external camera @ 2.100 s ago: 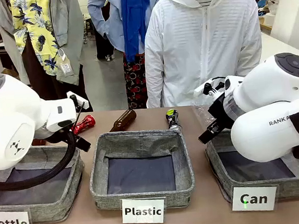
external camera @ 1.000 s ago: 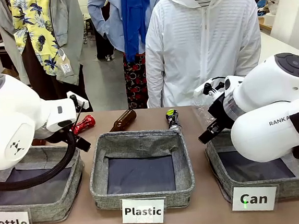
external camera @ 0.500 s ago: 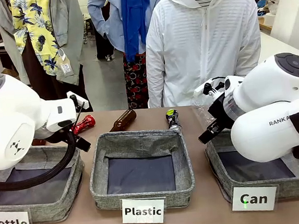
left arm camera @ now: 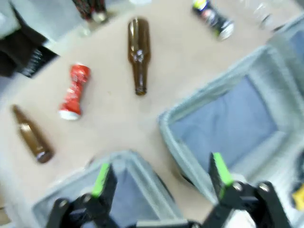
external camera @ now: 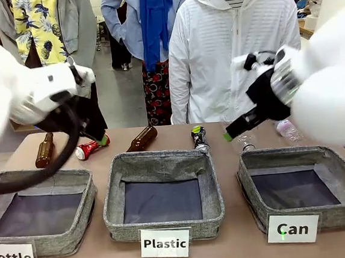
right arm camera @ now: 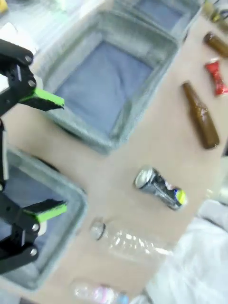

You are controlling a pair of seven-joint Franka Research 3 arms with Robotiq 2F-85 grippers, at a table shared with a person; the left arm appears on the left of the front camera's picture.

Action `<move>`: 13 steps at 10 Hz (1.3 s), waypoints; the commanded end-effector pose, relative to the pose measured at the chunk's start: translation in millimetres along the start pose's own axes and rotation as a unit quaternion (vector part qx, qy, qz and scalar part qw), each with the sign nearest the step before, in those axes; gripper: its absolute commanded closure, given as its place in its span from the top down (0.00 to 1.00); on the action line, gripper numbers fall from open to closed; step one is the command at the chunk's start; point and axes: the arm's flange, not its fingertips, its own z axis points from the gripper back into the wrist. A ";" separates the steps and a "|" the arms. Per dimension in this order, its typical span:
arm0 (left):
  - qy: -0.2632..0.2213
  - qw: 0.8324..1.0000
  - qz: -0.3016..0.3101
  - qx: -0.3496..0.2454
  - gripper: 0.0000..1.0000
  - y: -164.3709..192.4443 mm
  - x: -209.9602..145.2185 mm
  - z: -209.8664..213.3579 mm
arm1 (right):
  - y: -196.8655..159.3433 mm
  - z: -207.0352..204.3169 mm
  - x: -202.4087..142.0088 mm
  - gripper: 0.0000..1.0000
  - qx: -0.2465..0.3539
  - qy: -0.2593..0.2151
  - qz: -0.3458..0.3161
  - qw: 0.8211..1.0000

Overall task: Sort the can waste into the basket.
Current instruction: Pick up the can waste from the table and place it in the right Fabric basket.

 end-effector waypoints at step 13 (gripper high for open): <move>-0.291 0.746 0.510 -0.314 1.00 143.4 -223.0 57.8 | -261.4 115.9 -257.1 1.00 0.242 -0.256 -0.498 0.792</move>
